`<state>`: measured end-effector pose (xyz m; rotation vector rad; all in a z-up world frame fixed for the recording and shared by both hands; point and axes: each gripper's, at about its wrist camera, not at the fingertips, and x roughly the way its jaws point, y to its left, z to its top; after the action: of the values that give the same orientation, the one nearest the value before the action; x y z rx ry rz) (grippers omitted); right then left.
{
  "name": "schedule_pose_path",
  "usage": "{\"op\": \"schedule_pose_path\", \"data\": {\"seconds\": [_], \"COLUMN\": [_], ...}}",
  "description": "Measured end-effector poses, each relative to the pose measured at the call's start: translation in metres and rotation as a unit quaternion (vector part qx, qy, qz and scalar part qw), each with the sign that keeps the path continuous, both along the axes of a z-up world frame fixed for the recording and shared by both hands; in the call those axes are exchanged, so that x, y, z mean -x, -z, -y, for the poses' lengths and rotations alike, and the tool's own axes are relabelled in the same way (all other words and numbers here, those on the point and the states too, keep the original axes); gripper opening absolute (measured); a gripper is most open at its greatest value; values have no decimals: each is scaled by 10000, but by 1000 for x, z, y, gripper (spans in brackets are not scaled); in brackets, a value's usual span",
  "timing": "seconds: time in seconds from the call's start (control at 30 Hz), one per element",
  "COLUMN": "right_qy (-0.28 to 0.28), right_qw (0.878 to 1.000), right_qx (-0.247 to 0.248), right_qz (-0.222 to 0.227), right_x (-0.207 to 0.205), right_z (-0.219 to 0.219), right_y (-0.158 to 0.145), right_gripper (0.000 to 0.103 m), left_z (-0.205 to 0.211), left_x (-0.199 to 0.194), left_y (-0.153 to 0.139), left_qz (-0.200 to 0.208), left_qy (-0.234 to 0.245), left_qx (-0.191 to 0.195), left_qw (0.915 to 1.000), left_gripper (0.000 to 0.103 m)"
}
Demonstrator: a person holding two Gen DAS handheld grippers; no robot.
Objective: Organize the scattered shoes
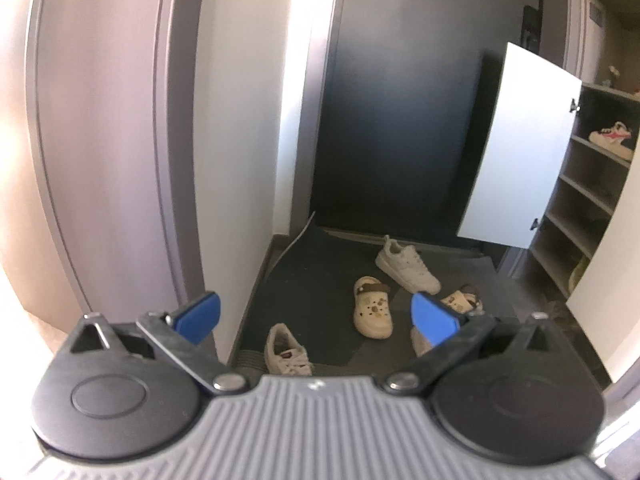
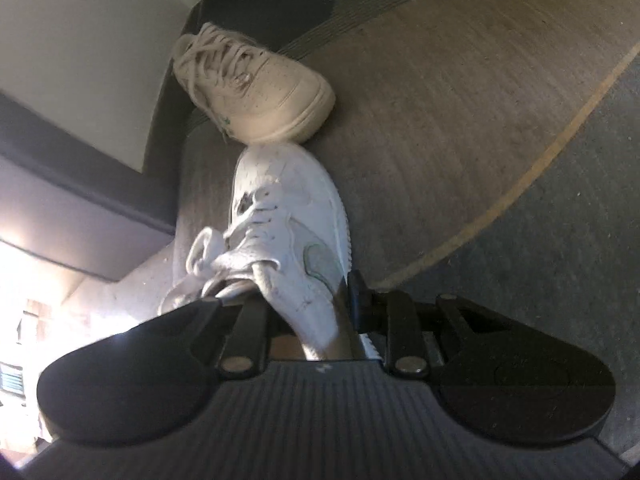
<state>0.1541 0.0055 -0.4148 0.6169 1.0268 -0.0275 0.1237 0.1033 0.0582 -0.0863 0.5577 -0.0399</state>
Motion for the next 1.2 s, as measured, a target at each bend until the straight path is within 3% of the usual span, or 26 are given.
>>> {"op": "schedule_pose_path", "data": {"seconds": [0.23,0.33,0.43,0.6,0.7,0.8,0.93,1.0,1.1,1.2], "right_qy": [-874,-1472,-1642,-1723,-1884,-2088,-2306,-2263,-1987,-1779], "right_qw": [9960,9884,9861,9849,9814,9755,9689,9702,9775,9812], "right_qx": [85,352,148,85,357,603,820,838,704,593], "right_qz": [-134,-126,-182,-125,135,344,378,215,119,461], "right_x": [-15,-17,-14,-13,-10,1,30,41,55,70], "right_z": [5,5,15,38,58,77,108,124,152,174], "right_y": [-2,-17,-36,-93,-151,-201,-263,-284,-314,-348], "right_gripper": [35,42,51,57,58,72,73,88,88,88], "left_z": [-4,1,12,29,33,38,46,51,62,72], "left_x": [-3,-3,2,7,7,5,4,6,11,22], "left_y": [-2,-4,-3,-2,1,4,10,15,26,43], "left_qz": [-12,32,117,143,86,61,-15,-106,-263,-508], "left_qy": [-1,-22,-52,-10,-60,-125,-244,-182,54,275], "left_qx": [188,199,50,-51,-72,-158,-324,-292,-321,-173], "left_qw": [9998,9998,9999,9999,9999,9998,9992,9994,9991,9982], "left_gripper": [103,103,103,103,103,103,103,103,103,103]}}
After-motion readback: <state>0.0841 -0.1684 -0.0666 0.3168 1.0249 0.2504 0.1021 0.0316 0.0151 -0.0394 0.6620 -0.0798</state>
